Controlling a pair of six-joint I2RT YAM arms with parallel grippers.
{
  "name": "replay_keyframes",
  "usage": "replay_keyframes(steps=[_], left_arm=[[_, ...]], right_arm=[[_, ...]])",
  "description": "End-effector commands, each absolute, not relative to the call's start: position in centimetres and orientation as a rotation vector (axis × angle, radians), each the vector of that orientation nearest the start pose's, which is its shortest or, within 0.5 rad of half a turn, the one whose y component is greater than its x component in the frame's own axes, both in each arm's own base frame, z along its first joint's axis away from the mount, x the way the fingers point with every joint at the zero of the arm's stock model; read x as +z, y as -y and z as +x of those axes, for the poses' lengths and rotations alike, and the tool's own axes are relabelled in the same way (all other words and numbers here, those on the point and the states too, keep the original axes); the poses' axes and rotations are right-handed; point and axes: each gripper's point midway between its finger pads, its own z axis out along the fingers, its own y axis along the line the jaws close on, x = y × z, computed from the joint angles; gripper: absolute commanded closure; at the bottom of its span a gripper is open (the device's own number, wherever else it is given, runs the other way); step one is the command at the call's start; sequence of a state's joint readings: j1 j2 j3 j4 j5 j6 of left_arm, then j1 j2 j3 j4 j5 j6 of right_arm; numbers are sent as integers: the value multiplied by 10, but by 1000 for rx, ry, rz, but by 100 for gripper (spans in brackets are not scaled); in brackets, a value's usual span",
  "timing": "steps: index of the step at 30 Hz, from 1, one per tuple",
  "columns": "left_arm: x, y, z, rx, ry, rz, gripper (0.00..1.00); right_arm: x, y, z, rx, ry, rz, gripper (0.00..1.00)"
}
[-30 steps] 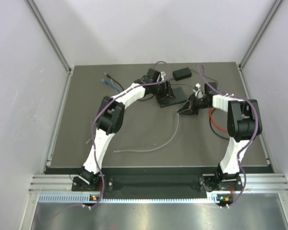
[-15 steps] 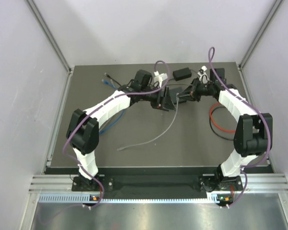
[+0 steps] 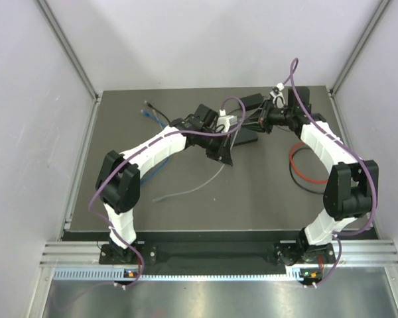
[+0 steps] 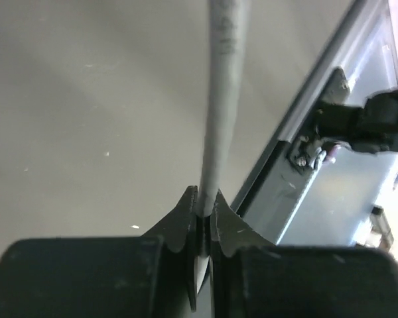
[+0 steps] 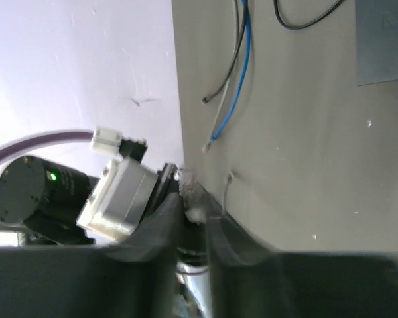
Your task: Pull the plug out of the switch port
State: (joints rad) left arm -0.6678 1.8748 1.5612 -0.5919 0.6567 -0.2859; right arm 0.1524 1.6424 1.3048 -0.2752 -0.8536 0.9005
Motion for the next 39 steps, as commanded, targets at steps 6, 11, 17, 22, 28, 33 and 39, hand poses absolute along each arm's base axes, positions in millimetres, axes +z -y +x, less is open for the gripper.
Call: replay_keyframes(steps=[6, 11, 17, 22, 28, 33, 39], left_arm=[[173, 299, 369, -658, -2531, 382, 100], [176, 247, 436, -512, -2540, 7, 100], [141, 210, 514, -434, -2524, -140, 100], [112, 169, 552, -419, -2518, -236, 100], [89, 142, 565, -423, -2536, -307, 86], [98, 149, 559, -506, -2530, -298, 52], [126, 155, 532, -556, -2528, -293, 42]], right_arm=[[232, -196, 366, 1192, -2434, 166, 59], [207, -172, 348, 979, -2596, 129, 58], [197, -175, 326, 1023, -2613, 142, 58], [185, -165, 331, 912, -2634, 106, 56], [175, -182, 377, 828, -2581, 79, 55], [163, -204, 436, 792, -2494, 118, 55], [134, -216, 505, 702, -2380, 263, 64]])
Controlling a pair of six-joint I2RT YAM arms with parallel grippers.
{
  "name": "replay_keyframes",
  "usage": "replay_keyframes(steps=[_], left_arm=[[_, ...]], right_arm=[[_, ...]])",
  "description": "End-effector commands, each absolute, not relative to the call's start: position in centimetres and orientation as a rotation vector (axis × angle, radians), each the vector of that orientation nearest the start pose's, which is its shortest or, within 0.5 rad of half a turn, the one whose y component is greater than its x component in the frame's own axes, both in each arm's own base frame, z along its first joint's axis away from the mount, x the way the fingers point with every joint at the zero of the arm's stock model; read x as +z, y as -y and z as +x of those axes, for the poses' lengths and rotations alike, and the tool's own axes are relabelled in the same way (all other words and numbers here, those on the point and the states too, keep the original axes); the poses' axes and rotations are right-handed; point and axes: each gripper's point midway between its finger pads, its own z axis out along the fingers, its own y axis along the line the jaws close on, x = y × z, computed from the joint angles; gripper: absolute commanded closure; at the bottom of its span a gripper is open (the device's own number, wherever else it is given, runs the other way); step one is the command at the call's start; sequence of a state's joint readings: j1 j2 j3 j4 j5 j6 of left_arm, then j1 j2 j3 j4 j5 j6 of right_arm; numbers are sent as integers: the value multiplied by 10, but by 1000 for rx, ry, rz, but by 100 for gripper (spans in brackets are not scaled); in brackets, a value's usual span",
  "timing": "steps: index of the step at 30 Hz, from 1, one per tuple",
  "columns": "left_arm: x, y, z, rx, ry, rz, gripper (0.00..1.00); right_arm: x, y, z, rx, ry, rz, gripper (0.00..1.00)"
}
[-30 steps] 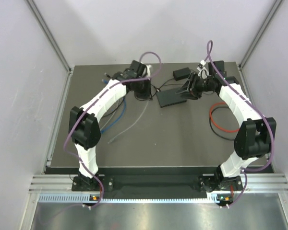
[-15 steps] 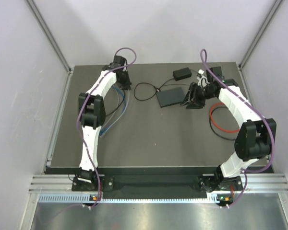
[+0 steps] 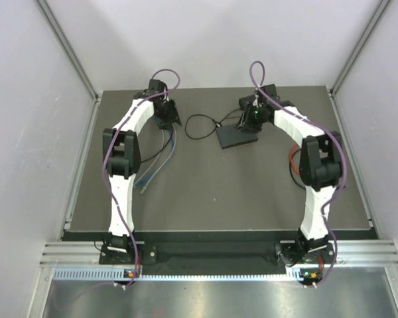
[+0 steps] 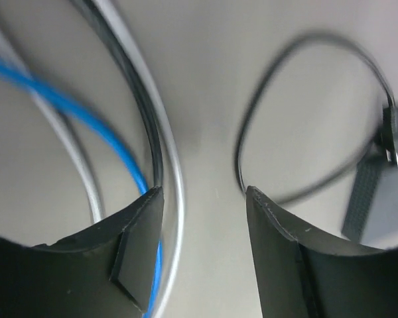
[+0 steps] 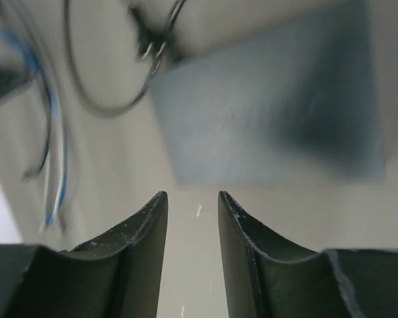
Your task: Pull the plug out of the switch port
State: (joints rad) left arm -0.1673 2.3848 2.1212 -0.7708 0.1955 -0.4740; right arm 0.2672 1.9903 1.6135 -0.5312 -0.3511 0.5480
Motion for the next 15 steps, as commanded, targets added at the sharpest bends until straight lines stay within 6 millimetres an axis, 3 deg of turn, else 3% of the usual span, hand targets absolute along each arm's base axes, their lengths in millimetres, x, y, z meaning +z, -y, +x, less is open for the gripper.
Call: replay_keyframes(steps=[1, 4, 5, 7, 9, 10, 11, 12, 13, 15], left_arm=[[131, 154, 527, -556, -2521, -287, 42], [141, 157, 505, -590, -2522, -246, 44], [144, 160, 496, -620, -2523, -211, 44], [136, 162, 479, -648, -2553, -180, 45], [150, 171, 466, -740, -2529, -100, 46], [142, 172, 455, -759, -2550, -93, 46], [150, 172, 450, -772, -2529, -78, 47], [151, 174, 445, -795, -2524, -66, 47], [147, 174, 440, -802, -2517, -63, 47], [144, 173, 439, -811, -2518, -66, 47]], right_arm=[[127, -221, 521, 680, -2375, 276, 64], [117, -230, 550, 661, -2355, 325, 65], [126, -238, 559, 668, -2315, 304, 65], [124, -243, 568, 669, -2278, 301, 66], [126, -243, 576, 666, -2254, 317, 66], [113, -244, 578, 665, -2274, 337, 66], [109, -246, 580, 668, -2285, 336, 67], [118, -250, 586, 681, -2274, 328, 68], [99, -255, 585, 681, -2319, 328, 69], [93, -269, 579, 711, -2354, 303, 70]])
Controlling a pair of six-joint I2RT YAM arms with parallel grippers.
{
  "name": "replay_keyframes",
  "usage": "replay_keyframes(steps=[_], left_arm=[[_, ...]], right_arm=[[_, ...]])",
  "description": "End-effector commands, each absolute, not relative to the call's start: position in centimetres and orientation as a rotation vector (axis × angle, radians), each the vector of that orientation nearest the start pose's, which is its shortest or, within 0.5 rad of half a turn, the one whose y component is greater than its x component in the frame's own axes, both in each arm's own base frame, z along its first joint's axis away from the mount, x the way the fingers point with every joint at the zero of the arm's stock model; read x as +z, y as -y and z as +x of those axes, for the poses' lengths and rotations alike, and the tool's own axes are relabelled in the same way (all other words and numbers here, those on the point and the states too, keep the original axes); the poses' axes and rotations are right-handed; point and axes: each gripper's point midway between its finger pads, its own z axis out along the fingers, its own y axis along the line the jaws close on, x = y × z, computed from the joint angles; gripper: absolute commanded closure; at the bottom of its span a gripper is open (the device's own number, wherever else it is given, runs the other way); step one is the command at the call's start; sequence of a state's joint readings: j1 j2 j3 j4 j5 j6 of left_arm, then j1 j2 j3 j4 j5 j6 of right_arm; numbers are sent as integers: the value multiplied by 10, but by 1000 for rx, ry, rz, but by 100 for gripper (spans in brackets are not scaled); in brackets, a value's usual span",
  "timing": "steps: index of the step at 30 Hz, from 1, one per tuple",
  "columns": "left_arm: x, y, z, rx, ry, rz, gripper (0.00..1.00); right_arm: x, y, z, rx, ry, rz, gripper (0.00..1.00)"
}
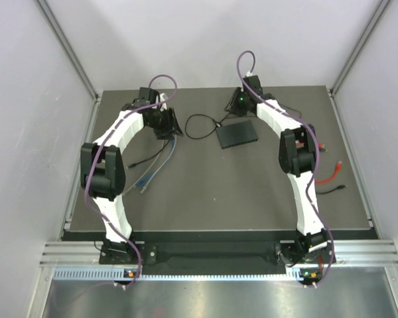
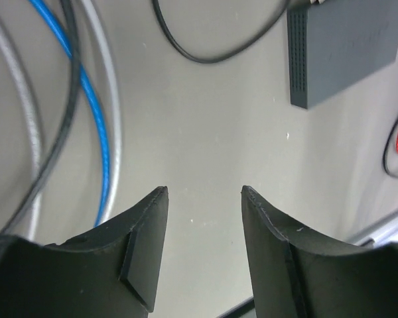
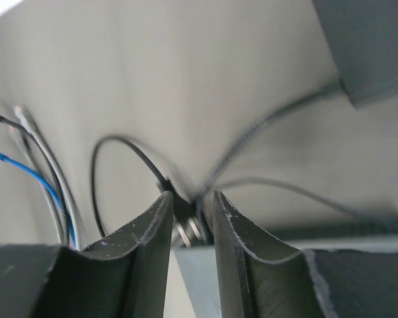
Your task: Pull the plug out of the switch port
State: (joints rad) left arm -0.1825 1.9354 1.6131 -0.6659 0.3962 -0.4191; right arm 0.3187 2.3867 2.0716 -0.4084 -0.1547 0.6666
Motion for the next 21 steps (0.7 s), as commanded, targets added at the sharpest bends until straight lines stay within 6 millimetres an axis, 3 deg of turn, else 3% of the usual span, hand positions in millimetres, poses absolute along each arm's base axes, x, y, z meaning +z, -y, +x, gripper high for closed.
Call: replay_keyframes(steps=[1, 6, 14, 17, 18, 19, 20, 21], left_arm=[[145, 174, 441, -826, -2520, -67, 47], [150, 170, 449, -839, -2515, -91, 48], [146, 167, 444, -817, -2540, -119, 49], [142, 162, 434, -786, -2566, -140, 49], [140, 163, 430, -796, -2573, -150, 50], [135, 163, 423, -804, -2589, -168, 50], [134, 164, 420, -825, -2596, -193, 50], [133, 167, 417, -847, -2601, -203, 50]], right_arm=[[87, -273, 577, 724, -2368, 295, 70], [60, -280, 555, 724, -2460, 303, 73], [59, -273, 524, 700, -2539, 214, 75], [59, -267, 503, 674, -2590, 154, 77], [50, -262, 489, 654, -2629, 144, 77], [63, -261, 483, 653, -2609, 97, 77], [64, -258, 475, 647, -2617, 74, 77], [55, -252, 459, 623, -2655, 53, 77]])
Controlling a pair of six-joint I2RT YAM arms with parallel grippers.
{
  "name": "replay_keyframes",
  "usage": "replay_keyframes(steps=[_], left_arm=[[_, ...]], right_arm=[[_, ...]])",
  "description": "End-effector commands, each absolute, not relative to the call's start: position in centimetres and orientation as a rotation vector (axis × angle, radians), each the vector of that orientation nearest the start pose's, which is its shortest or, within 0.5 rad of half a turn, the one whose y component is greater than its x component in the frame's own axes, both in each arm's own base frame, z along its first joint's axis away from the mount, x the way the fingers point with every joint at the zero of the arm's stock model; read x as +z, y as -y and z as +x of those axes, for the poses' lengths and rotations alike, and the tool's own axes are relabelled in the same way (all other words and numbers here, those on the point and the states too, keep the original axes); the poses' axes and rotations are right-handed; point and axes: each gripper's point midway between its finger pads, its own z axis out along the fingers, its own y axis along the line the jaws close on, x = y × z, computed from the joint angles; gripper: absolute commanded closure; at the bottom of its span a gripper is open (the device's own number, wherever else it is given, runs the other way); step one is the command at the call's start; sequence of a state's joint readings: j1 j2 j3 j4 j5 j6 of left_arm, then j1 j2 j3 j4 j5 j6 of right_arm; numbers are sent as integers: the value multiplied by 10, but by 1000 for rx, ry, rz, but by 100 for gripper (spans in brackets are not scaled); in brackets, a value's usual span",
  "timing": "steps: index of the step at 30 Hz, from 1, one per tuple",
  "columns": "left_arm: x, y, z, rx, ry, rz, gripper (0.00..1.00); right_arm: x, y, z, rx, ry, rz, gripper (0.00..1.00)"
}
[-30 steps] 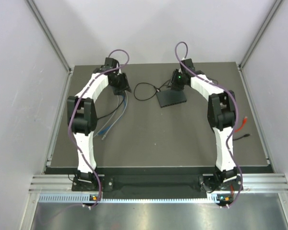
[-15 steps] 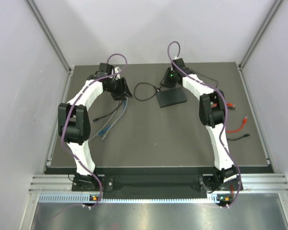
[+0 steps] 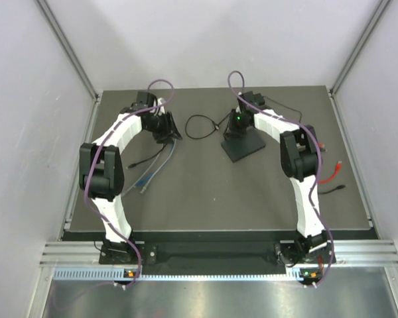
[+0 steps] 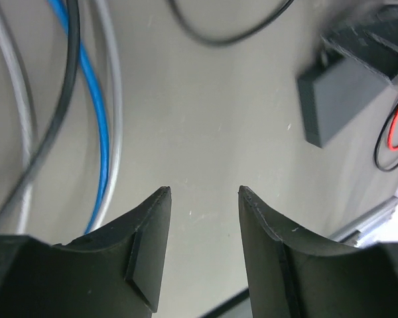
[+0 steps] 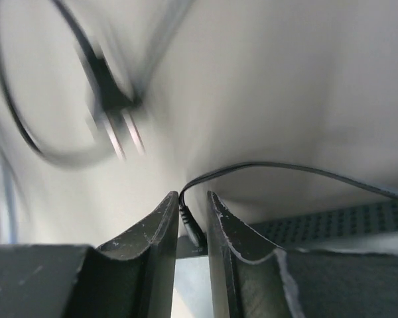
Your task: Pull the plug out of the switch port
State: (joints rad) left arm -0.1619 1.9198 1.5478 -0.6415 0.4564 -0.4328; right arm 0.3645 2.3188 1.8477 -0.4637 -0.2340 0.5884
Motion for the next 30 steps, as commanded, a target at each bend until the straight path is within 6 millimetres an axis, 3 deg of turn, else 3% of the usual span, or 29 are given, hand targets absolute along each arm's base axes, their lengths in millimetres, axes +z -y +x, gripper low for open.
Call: replay_keyframes(steps=[1, 6, 7, 8, 10, 11, 13, 15, 17, 18, 20, 24, 30], left_arm=[[132, 170, 413, -880, -2611, -222, 50], [143, 203, 405, -959, -2608, -155, 48], [147, 218, 401, -1003, -2604, -123, 48], [150, 226, 401, -1019, -2593, -98, 48], [153, 254, 395, -1067, -2594, -25, 48], [155, 264, 392, -1097, -2590, 4, 48], [156, 294, 382, -1180, -2594, 68, 47], [157, 314, 385, -1203, -2568, 121, 47], [158, 337, 378, -1188, -2549, 233, 46], [158, 349, 379, -1166, -2526, 305, 45], [152, 356, 382, -1154, -2529, 324, 45], [135, 357, 398, -1104, -2571, 198, 48], [109, 364, 407, -1083, -2599, 132, 75]], right_arm=[[72, -249, 453, 618, -2627, -12, 77], [75, -221, 388, 575, -2693, -182, 77], [76, -217, 380, 577, -2697, -194, 77], [65, -208, 361, 561, -2743, -193, 77], [77, -199, 347, 560, -2722, -203, 77], [67, -190, 332, 552, -2759, -195, 77], [75, -184, 320, 560, -2740, -212, 76], [77, -178, 307, 592, -2747, -218, 76], [83, -172, 303, 596, -2731, -194, 76], [96, -171, 303, 603, -2699, -172, 74], [110, -166, 305, 589, -2667, -125, 68], [122, -154, 311, 499, -2649, -8, 62], [124, -140, 325, 408, -2638, 243, 65]])
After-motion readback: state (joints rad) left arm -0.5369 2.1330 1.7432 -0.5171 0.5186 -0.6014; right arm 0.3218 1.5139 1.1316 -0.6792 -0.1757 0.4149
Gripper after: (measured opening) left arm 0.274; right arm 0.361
